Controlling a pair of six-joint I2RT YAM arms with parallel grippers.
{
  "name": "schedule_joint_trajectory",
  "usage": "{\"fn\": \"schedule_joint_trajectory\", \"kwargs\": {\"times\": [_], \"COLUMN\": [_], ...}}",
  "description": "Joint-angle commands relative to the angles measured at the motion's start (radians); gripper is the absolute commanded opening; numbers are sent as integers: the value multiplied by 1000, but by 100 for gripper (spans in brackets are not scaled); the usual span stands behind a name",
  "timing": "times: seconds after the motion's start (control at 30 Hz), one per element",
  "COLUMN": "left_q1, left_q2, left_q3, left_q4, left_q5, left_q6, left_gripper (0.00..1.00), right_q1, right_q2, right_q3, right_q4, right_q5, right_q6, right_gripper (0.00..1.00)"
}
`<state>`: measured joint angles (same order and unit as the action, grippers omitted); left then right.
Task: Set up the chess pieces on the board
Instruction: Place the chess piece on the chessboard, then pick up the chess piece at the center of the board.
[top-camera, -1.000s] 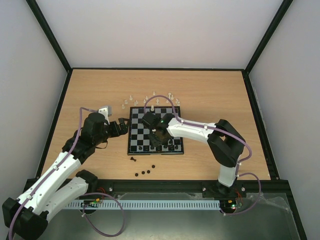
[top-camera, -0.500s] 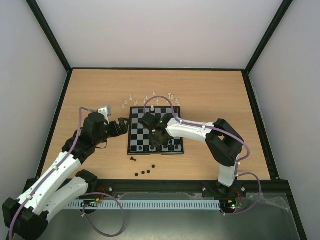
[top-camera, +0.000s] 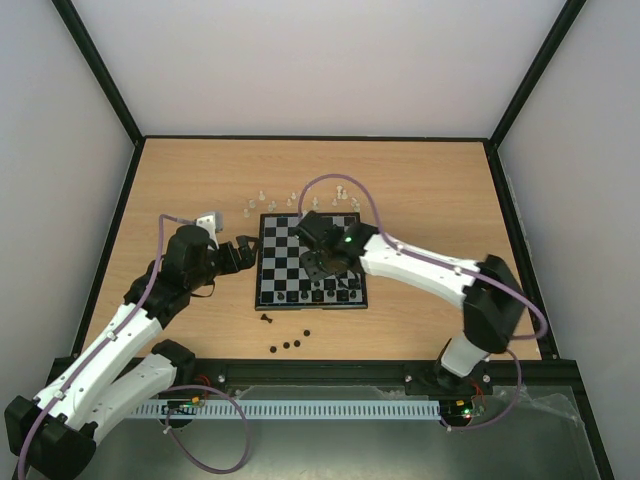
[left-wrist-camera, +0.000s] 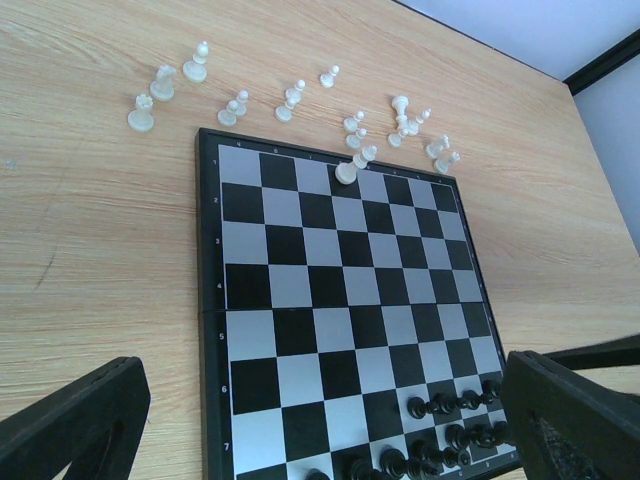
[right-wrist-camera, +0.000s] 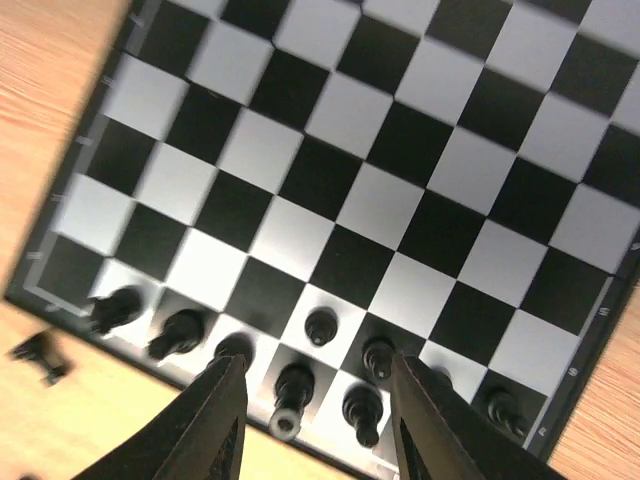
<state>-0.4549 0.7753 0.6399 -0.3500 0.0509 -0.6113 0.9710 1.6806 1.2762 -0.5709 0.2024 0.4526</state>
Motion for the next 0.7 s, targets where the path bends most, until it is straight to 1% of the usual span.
{"fn": "schedule_joint_trajectory", "kwargs": {"times": [0.0, 0.2, 0.33, 0.53, 0.67], "left_q1": [5, 5, 5, 6, 5], "left_q2": [-22, -34, -39, -43, -52], "left_q3": [27, 53, 46, 41, 38], "left_q4": [-12, -28, -30, -36, -39], "left_q5": [1, -1, 0, -2, -4], "left_q6": [4, 4, 0, 3, 2], "left_gripper": [99, 99, 99, 99, 99], "right_q1": [38, 175, 212, 268, 283], "right_q2": [-118, -98, -54, 64, 125], "right_q3": [-39, -96, -149, -134, -122], "right_q4": [-47, -29, 31, 26, 8], "right_q5": [-30, -97, -139, -128, -128], "right_q6": [28, 51, 70, 79, 83], "right_gripper": [41, 42, 42, 41, 35]}}
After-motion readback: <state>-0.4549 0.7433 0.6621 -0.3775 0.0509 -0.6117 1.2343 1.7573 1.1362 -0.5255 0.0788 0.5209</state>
